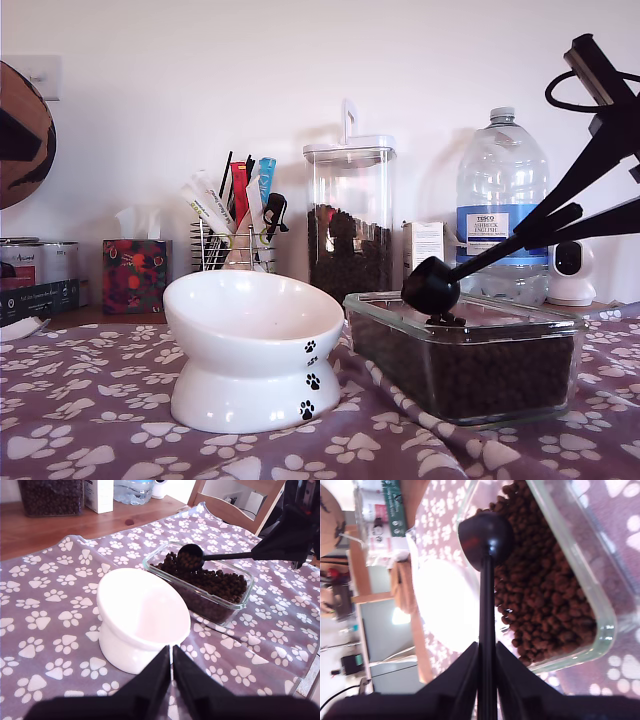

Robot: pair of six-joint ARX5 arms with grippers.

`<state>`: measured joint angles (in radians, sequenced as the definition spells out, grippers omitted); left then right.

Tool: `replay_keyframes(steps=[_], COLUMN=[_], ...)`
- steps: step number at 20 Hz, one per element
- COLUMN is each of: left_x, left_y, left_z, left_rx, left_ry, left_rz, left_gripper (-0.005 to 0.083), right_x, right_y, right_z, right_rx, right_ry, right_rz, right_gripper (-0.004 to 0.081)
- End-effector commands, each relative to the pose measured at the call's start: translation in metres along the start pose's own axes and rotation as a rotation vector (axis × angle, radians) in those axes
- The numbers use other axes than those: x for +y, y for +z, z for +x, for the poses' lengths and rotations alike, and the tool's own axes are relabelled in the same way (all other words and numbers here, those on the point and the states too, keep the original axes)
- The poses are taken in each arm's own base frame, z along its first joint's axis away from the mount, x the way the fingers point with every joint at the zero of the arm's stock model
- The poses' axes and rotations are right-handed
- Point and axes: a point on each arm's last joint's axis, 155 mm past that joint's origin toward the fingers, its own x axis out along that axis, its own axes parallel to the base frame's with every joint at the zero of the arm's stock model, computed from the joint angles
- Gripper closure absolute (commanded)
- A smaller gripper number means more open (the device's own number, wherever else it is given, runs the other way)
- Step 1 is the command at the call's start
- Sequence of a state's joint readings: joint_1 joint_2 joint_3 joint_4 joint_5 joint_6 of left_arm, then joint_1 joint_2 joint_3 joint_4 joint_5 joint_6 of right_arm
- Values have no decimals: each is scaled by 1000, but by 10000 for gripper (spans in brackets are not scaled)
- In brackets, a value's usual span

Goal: Measure one spoon of cat food and pour it into the food bowl

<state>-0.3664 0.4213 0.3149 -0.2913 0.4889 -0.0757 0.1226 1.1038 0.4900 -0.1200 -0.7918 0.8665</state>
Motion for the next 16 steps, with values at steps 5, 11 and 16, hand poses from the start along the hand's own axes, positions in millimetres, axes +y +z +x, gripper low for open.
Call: replay_keyframes(steps=[5,11,16], left_x=[-1,-1,-5], left_y=[-1,-1,-4], left_z=[1,1,5], left_rx=[2,3,20], left_ry=[-4,-4,-27], left_rz=[-3,-4,1], left_gripper=[793,793,793], right_x=[22,45,60], right_y=[-3,-16,-35], right_z=[0,8,22], right_rx=[37,79,103], right_ry=[97,159,169], right_rz=[7,-5,-65], right_gripper=[783,783,783])
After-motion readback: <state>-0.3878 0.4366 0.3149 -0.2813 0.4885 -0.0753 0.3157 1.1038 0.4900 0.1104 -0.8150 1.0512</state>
